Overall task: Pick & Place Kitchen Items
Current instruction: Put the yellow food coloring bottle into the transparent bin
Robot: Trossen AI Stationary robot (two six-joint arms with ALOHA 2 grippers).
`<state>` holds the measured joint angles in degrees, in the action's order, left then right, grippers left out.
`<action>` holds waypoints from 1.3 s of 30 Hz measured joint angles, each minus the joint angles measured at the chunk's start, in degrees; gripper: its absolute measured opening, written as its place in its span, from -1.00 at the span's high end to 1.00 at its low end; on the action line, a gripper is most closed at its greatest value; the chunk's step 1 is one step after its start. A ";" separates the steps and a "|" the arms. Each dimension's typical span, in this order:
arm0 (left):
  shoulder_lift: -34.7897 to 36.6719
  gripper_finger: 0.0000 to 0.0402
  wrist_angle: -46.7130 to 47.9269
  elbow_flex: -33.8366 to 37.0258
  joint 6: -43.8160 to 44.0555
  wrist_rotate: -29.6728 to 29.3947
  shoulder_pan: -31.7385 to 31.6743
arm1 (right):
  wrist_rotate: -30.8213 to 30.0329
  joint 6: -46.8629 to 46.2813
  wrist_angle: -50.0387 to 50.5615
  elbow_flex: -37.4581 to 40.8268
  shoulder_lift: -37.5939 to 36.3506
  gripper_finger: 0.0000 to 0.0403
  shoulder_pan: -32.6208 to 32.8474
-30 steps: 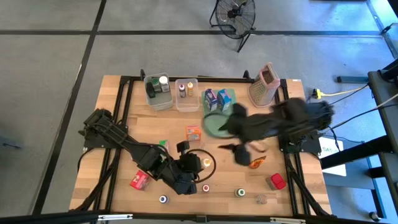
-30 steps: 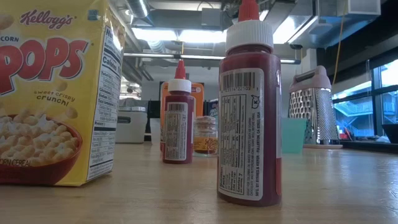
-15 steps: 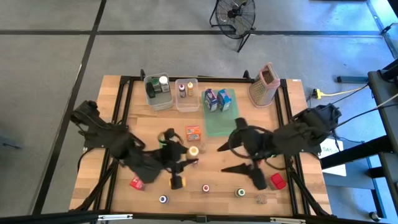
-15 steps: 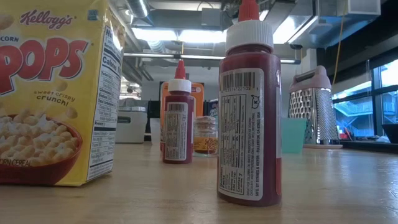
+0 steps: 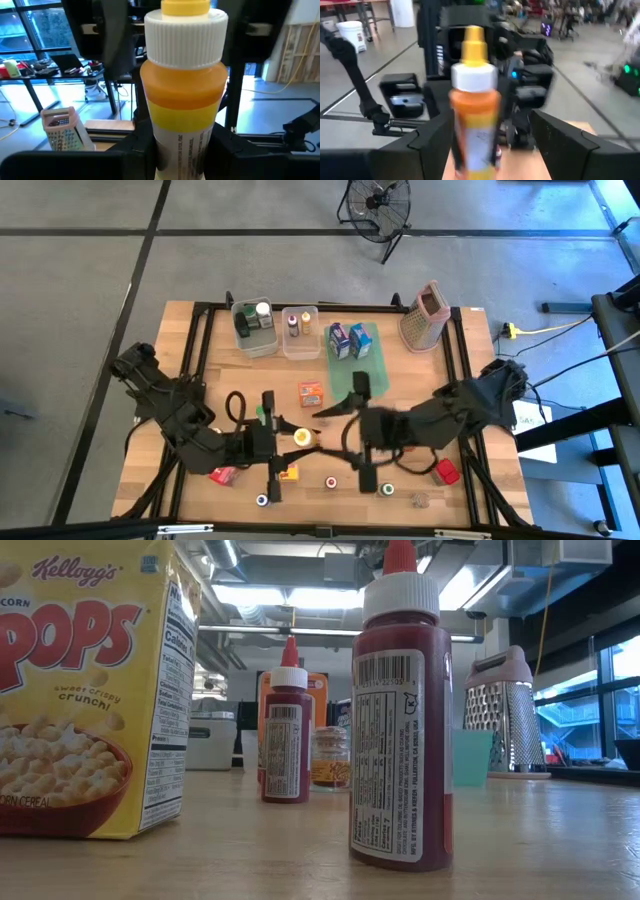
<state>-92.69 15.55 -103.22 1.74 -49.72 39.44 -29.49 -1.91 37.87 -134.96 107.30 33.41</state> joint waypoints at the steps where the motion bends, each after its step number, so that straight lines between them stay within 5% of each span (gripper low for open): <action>1: -0.11 0.48 0.04 0.02 0.00 -0.06 0.00 | 0.08 1.24 -0.62 0.00 0.41 -0.30 0.02; 20: -0.43 0.48 -0.35 0.55 0.07 0.93 -0.02 | 4.36 3.71 -3.63 0.00 2.96 -0.13 -0.87; 39: -0.43 0.48 -0.40 0.55 -1.86 3.31 -1.29 | 5.31 5.40 -3.57 -0.02 3.62 0.33 -1.05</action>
<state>-93.12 15.15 -102.67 -0.12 -46.42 38.15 -24.18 3.49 34.30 -134.98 110.91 32.36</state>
